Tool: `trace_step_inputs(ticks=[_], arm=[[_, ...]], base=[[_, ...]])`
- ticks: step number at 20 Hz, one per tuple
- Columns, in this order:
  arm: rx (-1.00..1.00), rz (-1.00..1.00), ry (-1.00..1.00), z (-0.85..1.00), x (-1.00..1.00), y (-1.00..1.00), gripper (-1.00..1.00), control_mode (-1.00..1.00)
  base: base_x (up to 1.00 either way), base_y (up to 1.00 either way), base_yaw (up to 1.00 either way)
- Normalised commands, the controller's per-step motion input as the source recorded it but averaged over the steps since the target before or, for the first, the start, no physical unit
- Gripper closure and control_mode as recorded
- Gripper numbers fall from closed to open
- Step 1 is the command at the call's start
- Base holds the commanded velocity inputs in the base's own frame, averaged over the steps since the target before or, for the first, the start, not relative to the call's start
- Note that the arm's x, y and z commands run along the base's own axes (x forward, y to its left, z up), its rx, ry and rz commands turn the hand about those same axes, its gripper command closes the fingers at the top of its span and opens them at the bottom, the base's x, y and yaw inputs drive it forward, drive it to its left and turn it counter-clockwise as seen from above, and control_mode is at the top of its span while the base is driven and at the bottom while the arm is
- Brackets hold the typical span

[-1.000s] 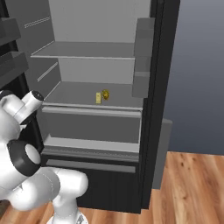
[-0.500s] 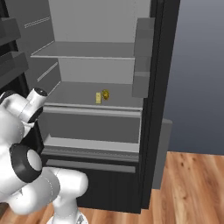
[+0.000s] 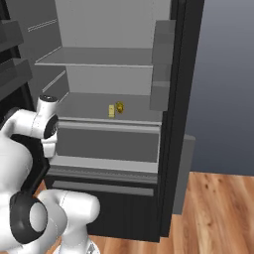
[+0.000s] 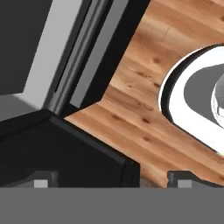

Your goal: Retrieve the butter from the fridge and place it on a plate on the dining table. Then retrieve the butter knife by the fridge and place it near the plate.

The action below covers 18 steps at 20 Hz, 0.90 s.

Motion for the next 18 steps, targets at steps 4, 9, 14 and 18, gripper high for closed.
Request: trace_step_inputs(ticks=[4, 9, 14, 18], arm=[[-0.29, 0.33, -0.20, 0.01, -0.36, -1.00, -1.00, -1.00], [-0.25, 0.62, -0.19, 0.14, -0.70, -0.85, -1.00, -1.00], [-0.16, 0.68, -0.13, 0.50, -0.68, -0.70, -1.00, -1.00], [-0.14, 0.56, -0.02, 0.52, -0.52, -0.66, -1.00, -1.00]], base=[[0.00, 0.00, 0.00], [0.00, 0.00, 0.00], [0.00, 0.00, 0.00], [0.00, 0.00, 0.00]])
